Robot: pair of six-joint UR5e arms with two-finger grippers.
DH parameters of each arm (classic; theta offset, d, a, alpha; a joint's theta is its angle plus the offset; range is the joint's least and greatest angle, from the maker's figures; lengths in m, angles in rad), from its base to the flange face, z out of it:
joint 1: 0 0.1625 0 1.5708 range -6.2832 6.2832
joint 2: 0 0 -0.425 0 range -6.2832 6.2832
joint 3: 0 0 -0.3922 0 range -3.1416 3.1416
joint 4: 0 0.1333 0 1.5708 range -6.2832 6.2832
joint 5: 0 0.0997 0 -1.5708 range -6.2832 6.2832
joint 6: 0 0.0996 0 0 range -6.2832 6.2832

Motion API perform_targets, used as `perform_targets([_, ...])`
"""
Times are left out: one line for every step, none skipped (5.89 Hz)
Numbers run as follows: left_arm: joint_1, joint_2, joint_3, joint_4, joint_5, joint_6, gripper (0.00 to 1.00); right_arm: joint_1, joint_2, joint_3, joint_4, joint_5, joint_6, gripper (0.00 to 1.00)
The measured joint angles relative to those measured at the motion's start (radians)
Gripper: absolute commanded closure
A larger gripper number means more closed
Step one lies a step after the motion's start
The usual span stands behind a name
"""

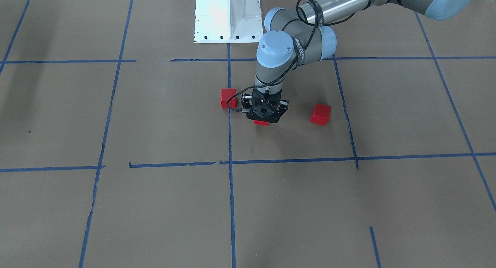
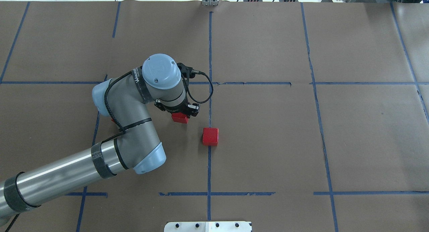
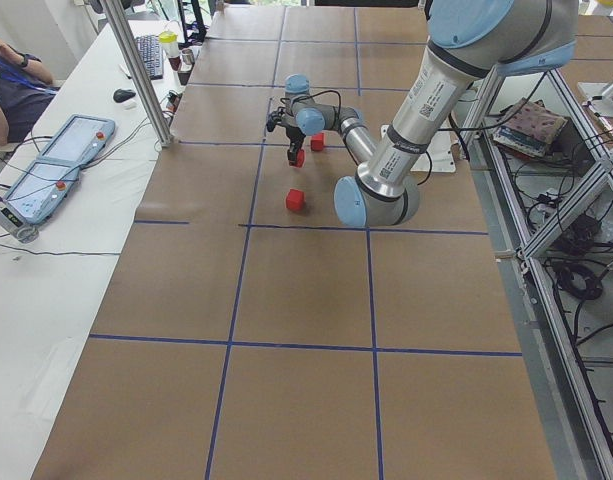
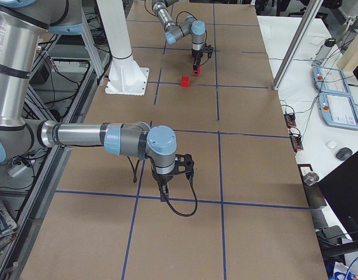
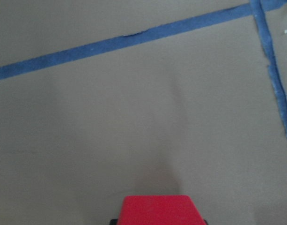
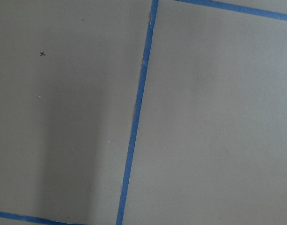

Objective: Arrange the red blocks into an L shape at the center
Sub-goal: 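Carry the cube with the left gripper to just farther than the placed cube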

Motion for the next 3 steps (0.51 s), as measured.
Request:
perform_targets([0.011, -0.062, 0.052, 0.008, 0.002, -0.073, 0.84, 0.000, 0.000, 0.000, 0.000, 0.000, 0.000, 0.00])
perform_targets([0.025, -0.133, 0.129, 0.009, 0.009, -0.123, 0.84, 0.000, 0.000, 0.000, 0.000, 0.000, 0.000, 0.00])
perform_targets([0.035, -0.169, 0.169, 0.008, 0.018, -0.143, 0.84, 0.000, 0.000, 0.000, 0.000, 0.000, 0.000, 0.00])
